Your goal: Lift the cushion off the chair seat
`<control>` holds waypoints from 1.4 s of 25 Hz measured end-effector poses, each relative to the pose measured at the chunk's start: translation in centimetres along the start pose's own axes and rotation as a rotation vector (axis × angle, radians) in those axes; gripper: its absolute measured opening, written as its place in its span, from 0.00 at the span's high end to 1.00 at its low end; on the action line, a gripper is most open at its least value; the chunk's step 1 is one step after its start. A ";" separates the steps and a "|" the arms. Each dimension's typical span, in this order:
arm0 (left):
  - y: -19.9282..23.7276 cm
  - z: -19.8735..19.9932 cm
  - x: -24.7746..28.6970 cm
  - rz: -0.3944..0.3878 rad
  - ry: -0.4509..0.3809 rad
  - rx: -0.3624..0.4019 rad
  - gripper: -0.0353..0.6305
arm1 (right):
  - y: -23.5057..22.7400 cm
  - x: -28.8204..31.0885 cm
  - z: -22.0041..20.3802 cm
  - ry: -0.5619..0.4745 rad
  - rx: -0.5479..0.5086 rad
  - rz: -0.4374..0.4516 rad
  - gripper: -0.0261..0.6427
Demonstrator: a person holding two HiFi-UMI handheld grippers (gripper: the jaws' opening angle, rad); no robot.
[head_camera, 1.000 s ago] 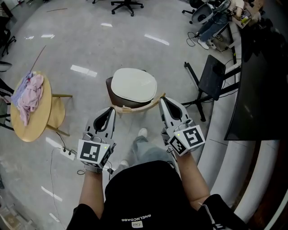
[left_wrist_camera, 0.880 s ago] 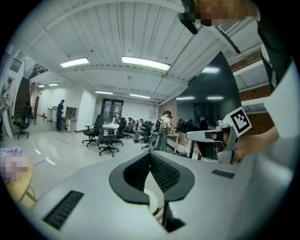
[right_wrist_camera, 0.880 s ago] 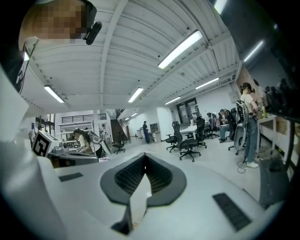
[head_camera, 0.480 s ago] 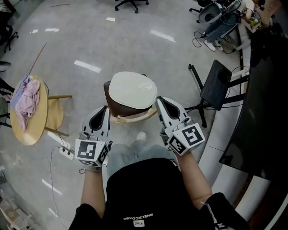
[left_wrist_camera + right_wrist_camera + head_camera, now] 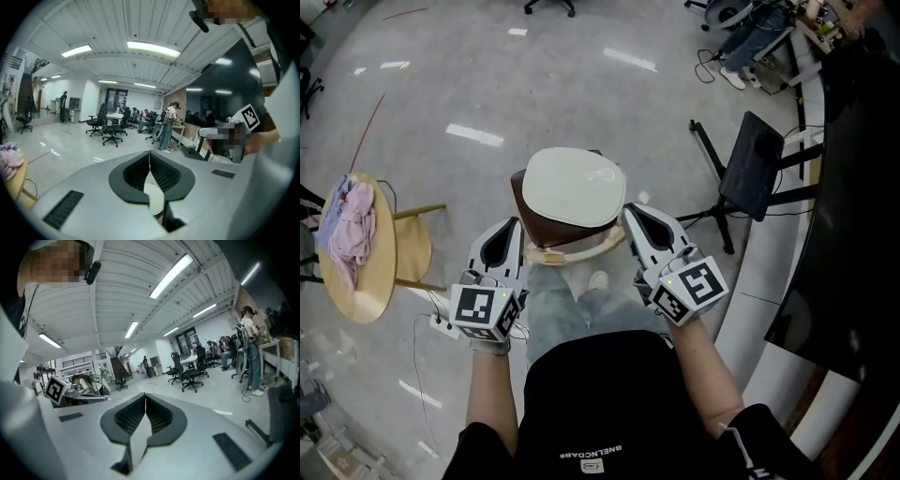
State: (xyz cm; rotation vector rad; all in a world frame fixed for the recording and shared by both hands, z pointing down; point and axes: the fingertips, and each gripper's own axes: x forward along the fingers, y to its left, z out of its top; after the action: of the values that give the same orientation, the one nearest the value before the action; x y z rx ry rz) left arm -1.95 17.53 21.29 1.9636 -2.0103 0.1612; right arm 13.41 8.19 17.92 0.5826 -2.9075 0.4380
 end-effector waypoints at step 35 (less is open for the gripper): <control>16.9 -13.9 19.2 -0.279 0.444 -0.108 0.71 | -3.4 16.3 -7.4 0.197 0.105 -0.224 0.95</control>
State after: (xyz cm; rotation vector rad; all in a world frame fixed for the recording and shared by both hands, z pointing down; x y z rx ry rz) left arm -16.54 4.30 42.72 1.9105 -1.4257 0.3761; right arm 0.43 1.70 29.00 0.8197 -2.6086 0.5838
